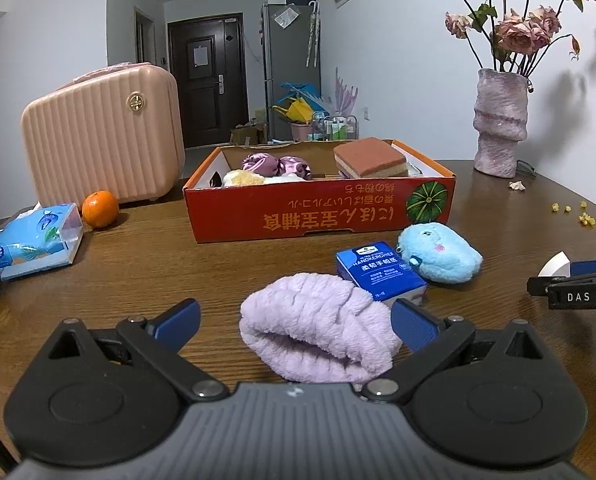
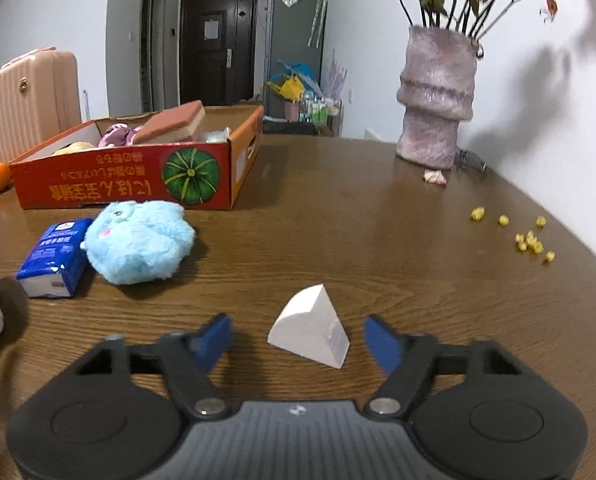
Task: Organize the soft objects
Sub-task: 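Move both tools back toward the lilac headband and blue plush on the table, then close the left gripper on the lilac fluffy headband and lift it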
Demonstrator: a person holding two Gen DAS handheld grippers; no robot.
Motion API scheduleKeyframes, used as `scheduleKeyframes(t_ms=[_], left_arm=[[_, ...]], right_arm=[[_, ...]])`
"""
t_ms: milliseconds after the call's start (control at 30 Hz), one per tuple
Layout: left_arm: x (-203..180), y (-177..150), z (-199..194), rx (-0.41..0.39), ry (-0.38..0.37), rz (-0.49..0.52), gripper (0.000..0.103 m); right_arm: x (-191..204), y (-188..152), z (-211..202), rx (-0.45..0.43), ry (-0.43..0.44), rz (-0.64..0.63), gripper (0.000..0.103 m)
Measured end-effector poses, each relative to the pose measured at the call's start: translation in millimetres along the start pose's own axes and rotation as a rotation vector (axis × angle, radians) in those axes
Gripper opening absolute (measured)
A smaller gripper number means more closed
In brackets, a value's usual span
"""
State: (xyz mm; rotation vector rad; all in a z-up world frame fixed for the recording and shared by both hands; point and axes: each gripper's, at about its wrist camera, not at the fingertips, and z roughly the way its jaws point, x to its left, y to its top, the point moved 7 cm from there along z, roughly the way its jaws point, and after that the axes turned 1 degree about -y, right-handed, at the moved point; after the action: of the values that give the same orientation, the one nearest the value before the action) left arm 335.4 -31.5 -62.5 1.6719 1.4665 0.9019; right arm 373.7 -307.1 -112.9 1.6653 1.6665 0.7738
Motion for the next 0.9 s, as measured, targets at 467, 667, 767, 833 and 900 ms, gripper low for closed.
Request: scheduleKeyframes(t_ms=[467, 667, 767, 833, 900], left_arm=[[1, 0, 0, 0.001, -0.001, -0.002, 0.103], [1, 0, 1, 0.000, -0.001, -0.003, 0.103], [1, -1, 1, -0.001, -0.008, -0.004, 0.103], [0, 0, 3, -0.003, -0.018, -0.002, 0.103], [-1, 0, 6, 0.002, -0.027, 0.002, 0.103]], right_arm=[[8, 7, -21, -0.122, 0.053, -0.013, 0.027], [19, 9, -32, -0.168, 0.086, -0.042, 0.025], [22, 8, -34, -0.174, 0.089, -0.048, 0.025], [23, 8, -36, -0.178, 0.093, -0.046, 0.025], [25, 7, -37, -0.181, 0.093, -0.046, 0.026]])
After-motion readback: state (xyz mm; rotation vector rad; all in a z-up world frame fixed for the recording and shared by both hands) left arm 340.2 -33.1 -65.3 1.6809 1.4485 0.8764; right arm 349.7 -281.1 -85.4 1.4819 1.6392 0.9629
